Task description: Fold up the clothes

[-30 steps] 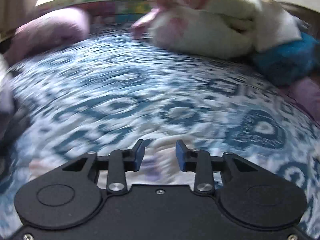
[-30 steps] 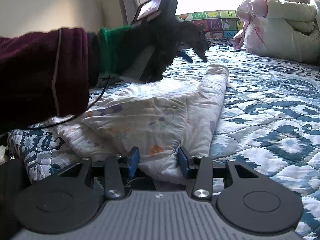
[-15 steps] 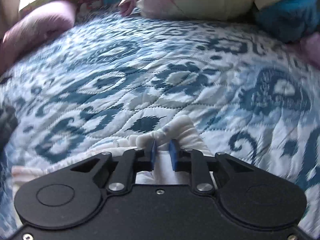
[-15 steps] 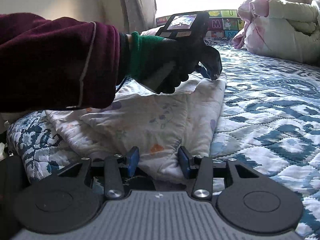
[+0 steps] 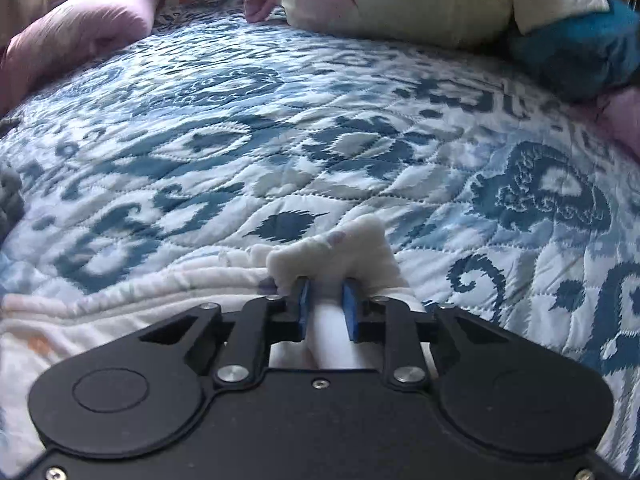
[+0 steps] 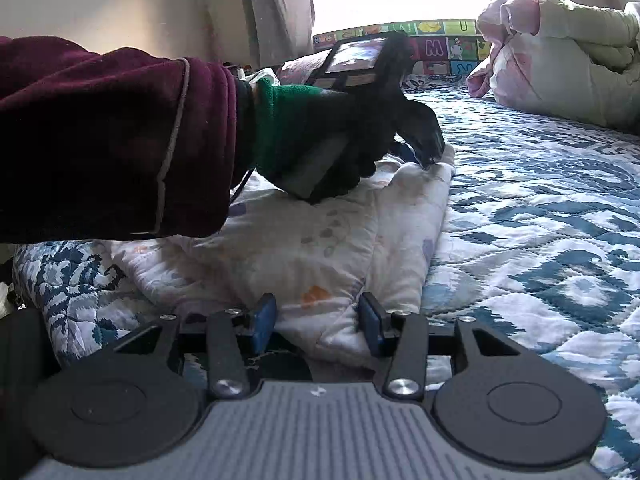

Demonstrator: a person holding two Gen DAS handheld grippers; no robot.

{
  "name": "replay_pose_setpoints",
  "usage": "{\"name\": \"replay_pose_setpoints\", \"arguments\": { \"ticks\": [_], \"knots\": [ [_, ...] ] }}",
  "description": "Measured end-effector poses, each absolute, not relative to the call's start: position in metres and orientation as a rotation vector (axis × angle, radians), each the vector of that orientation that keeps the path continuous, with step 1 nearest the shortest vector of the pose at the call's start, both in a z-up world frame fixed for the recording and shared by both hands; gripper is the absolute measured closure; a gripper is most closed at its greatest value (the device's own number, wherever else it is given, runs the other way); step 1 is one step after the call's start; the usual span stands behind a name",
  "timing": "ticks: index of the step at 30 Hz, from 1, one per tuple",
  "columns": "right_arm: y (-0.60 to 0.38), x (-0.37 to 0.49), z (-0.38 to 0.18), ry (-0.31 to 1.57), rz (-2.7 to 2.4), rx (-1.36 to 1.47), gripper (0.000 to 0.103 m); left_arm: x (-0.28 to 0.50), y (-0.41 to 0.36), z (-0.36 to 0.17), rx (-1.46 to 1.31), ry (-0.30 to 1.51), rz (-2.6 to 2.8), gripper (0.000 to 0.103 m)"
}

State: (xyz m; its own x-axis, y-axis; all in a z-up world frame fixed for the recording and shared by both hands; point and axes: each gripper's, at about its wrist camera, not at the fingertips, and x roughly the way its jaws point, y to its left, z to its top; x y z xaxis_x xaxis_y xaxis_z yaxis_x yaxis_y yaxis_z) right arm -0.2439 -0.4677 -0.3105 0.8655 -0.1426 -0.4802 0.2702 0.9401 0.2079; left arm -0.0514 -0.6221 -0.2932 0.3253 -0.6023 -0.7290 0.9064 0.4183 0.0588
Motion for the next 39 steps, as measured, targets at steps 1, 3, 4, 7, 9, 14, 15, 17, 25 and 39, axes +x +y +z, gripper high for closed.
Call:
{"name": "replay_pose_setpoints", "arguments": {
  "ticks": [1, 3, 4, 7, 9, 14, 15, 17, 25, 39],
  "knots": [
    [-0.468, -0.244, -0.310, 0.480, -0.219, 0.273, 0.055, -0.054, -0.624, -0.291, 0.541, 0.684, -1.046, 0.082],
    [-0.467, -0.244, -0.310, 0.481, -0.220, 0.270, 0.055, -0.059, -0.617, -0.279, 0.517, 0.672, -1.046, 0.082],
    [-0.467, -0.244, -0.309, 0.482, -0.220, 0.268, 0.055, -0.061, -0.612, -0.271, 0.498, 0.667, -1.046, 0.082],
    [-0.466, -0.245, -0.308, 0.483, -0.221, 0.265, 0.055, -0.080, -0.593, -0.255, 0.496, 0.612, -1.078, 0.082],
    [-0.466, -0.245, -0.308, 0.483, -0.220, 0.267, 0.055, -0.093, -0.580, -0.248, 0.487, 0.601, -1.126, 0.082],
    [-0.466, -0.245, -0.308, 0.485, -0.219, 0.265, 0.055, -0.107, -0.580, -0.284, 0.580, 0.665, -1.146, 0.082],
    [-0.465, -0.244, -0.308, 0.489, -0.219, 0.258, 0.055, -0.104, -0.578, -0.295, 0.560, 0.657, -1.147, 0.081],
    [-0.466, -0.245, -0.308, 0.486, -0.225, 0.252, 0.055, -0.095, -0.576, -0.292, 0.486, 0.704, -1.142, 0.080],
    [-0.461, -0.270, -0.291, 0.417, -0.256, 0.203, 0.056, -0.111, -0.478, -0.228, 0.396, 0.587, -1.110, 0.080],
    [-0.432, -0.285, -0.291, 0.451, -0.357, -0.038, 0.061, -0.150, -0.347, -0.255, 0.279, 0.667, -1.099, 0.080]
  ]
}}
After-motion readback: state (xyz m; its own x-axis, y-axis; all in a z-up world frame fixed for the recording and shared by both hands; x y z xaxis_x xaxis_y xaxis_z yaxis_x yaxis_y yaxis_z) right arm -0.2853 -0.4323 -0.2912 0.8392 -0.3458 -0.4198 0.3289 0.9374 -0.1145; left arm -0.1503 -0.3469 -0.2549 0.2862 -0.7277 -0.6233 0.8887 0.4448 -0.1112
